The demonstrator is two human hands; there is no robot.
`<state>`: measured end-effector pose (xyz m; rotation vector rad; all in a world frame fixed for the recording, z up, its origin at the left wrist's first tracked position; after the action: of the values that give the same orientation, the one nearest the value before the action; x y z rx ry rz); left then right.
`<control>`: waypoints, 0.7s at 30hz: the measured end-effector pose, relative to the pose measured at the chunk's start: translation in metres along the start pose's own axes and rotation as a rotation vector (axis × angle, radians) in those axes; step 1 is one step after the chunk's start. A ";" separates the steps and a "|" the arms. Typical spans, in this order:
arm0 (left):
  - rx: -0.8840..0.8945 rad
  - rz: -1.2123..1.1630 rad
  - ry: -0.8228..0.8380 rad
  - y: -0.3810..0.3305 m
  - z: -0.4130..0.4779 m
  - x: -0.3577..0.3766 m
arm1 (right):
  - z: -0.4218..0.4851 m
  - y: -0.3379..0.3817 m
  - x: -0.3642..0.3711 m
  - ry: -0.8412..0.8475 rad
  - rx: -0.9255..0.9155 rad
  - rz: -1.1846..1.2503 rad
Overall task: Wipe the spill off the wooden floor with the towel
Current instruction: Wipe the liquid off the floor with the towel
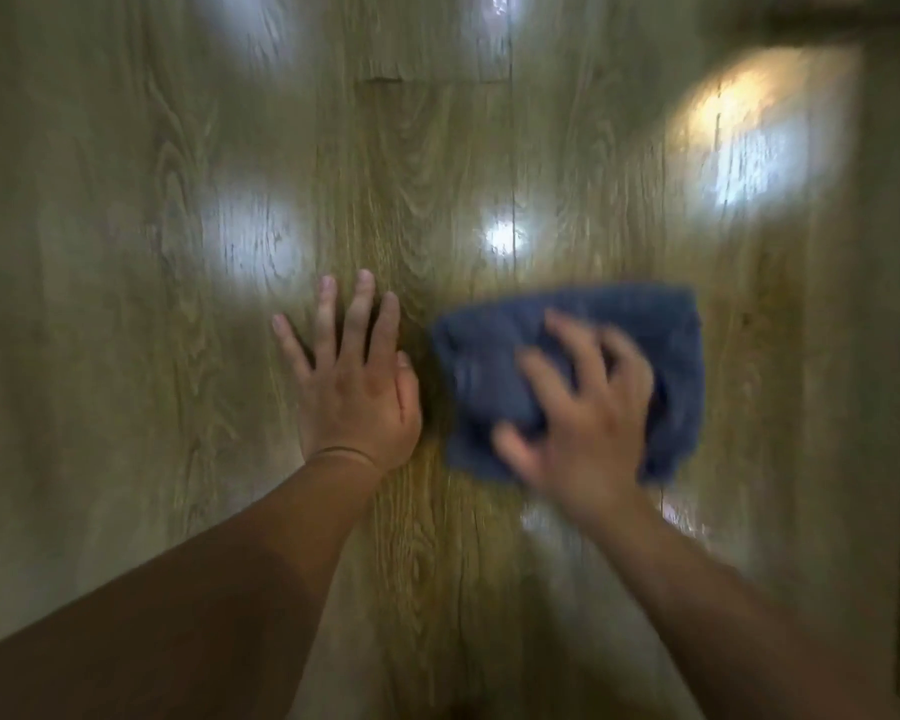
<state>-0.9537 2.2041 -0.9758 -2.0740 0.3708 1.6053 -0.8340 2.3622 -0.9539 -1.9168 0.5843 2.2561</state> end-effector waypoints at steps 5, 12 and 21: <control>0.021 -0.004 0.007 -0.001 -0.002 0.001 | -0.002 -0.036 -0.006 0.037 -0.324 0.006; -0.002 -0.011 -0.015 -0.001 -0.004 0.001 | 0.165 -0.074 0.004 -0.098 0.197 -0.159; 0.011 -0.031 -0.046 -0.002 -0.004 -0.001 | -0.040 -0.096 -0.023 0.126 -0.438 0.023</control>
<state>-0.9500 2.2038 -0.9739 -2.0212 0.3299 1.6260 -0.7598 2.4392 -0.9564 -2.2649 0.1257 2.4478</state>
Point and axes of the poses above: each hand's wrist, its own z-axis towards the middle knuckle, its own x-axis out of the palm, y = z × x, the point moved 4 cm from there along z, towards the middle knuckle, and after that the axes turned 3 degrees about -z, right-handed, at the moved point
